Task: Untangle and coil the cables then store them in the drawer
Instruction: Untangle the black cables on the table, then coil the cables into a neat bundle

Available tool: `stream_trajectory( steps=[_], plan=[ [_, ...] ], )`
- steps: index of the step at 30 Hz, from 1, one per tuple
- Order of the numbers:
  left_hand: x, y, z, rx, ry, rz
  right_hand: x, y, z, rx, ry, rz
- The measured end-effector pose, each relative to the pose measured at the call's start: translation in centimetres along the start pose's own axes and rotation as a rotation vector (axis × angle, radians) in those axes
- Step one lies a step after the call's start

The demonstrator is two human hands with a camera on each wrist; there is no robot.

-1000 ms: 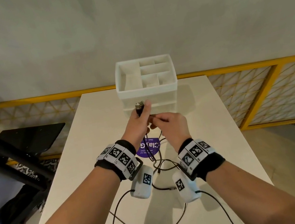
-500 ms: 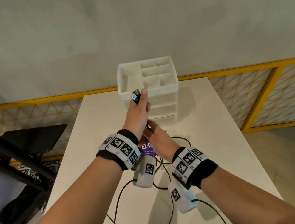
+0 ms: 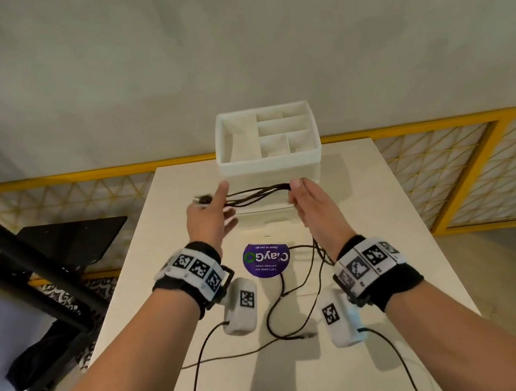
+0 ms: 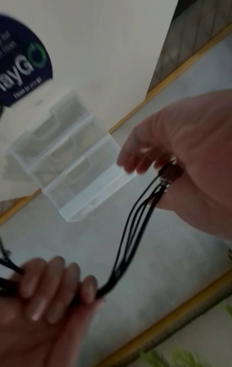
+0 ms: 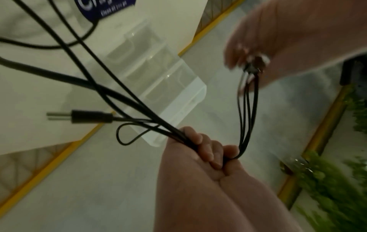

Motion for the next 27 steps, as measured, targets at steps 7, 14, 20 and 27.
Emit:
stream_trajectory(
  steps=[7,14,20,27],
  plan=[
    [-2.0,4.0,0.9,-0.438,-0.327,-0.262,-2.4,-0.9,-3.5,0.124,0.19,-0.226],
    [-4.1,5.2,1.2,-0.406,-0.24,-0.441,-1.9,-3.0,-3.4,0.038,0.086,-0.141],
    [-4.5,4.3,3.1,-0.525,-0.326,-0.363,-2.0,-2.1,-3.6,0.095,0.063,-0.166],
    [-4.8,4.4,3.7,-0.494,-0.334,-0.41,-2.6,-2.6,-4.8,0.224,0.356,-0.165]
  ],
)
Point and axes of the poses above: each hand's wrist, its own y-axis away from the middle knuckle, its own x-axis out of the back of the hand, z = x × y, the point moved 8 cm from there along -y, towards the middle knuckle, and after that the axes turned 11 degrees about z, right-handed, at the moved point
